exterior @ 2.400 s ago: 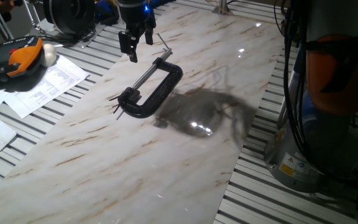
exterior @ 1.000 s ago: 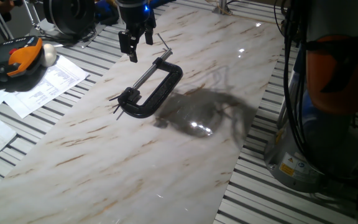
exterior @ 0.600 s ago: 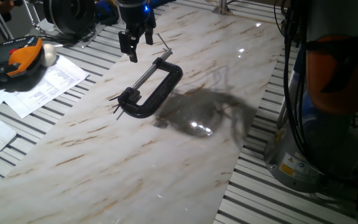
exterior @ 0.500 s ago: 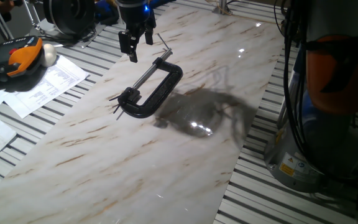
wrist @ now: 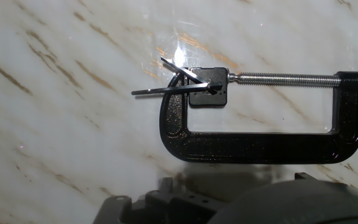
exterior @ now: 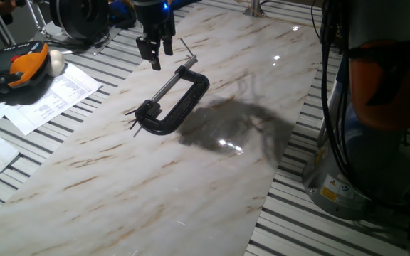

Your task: Turn the hands of a clock

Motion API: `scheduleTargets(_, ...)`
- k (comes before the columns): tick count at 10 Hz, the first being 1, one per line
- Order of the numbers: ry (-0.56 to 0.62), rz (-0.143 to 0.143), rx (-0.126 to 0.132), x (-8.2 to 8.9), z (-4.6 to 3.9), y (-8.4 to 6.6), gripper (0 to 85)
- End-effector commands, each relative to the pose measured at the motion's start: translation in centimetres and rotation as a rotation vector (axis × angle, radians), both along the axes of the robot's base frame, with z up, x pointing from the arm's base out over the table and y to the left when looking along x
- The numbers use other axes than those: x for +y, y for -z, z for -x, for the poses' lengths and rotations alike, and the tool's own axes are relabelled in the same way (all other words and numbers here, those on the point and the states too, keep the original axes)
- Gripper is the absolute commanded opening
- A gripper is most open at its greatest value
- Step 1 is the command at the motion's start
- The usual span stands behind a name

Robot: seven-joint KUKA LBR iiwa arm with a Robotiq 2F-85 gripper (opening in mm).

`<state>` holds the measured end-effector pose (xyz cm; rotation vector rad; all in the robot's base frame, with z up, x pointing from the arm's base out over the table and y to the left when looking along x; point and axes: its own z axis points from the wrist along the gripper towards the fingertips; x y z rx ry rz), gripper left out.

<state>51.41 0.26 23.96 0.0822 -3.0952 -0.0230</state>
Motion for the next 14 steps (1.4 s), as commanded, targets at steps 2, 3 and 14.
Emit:
scheduleTargets(2, 0.0, 0.0, -0.001, 0.0, -0.02, 0.1, 0.0)
scheduleTargets(3, 0.002, 0.0, -0.003, 0.1, -0.05, 0.1, 0.0)
scheduleTargets(14, 0.07, -0.014, -0.046, 2.9, -0.86, 5.5, 0.0)
